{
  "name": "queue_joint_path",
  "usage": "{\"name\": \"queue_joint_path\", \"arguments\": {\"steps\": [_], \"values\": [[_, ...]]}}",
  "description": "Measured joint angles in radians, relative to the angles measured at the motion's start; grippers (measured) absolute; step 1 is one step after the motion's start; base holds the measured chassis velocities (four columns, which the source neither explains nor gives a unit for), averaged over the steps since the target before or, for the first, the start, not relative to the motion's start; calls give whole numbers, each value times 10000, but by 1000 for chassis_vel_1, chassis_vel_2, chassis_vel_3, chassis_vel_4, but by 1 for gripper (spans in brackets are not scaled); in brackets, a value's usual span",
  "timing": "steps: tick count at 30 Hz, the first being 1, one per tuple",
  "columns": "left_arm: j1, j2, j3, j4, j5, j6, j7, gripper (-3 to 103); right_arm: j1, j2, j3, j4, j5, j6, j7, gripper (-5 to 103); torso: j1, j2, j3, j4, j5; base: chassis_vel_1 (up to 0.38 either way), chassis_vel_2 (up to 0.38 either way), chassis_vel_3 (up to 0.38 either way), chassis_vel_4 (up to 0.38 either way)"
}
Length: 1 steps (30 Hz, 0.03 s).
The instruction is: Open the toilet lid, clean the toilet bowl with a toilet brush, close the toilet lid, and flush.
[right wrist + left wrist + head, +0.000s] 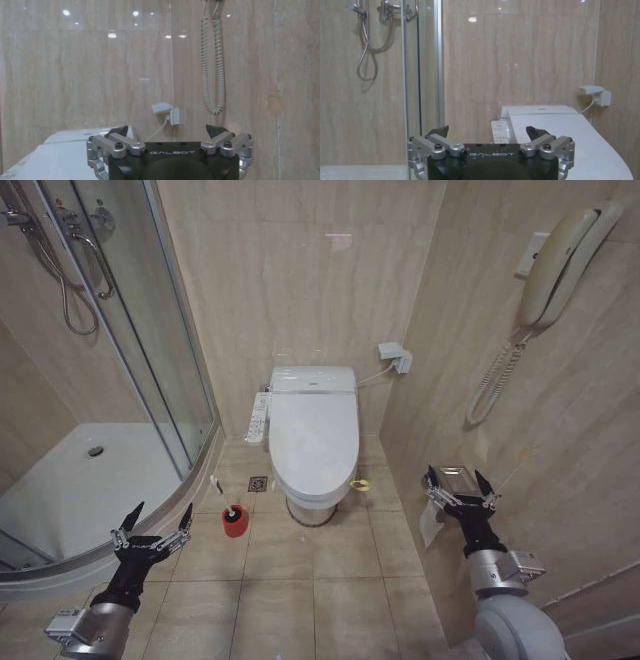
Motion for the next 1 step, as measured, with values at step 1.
{"name": "queue_joint_path", "arguments": {"steps": [1], "values": [[0,0,0,0,0,0,0,100,0,0,0,0,0,0,0,100,0,0,0,0,0,0,0,0,0]]}}
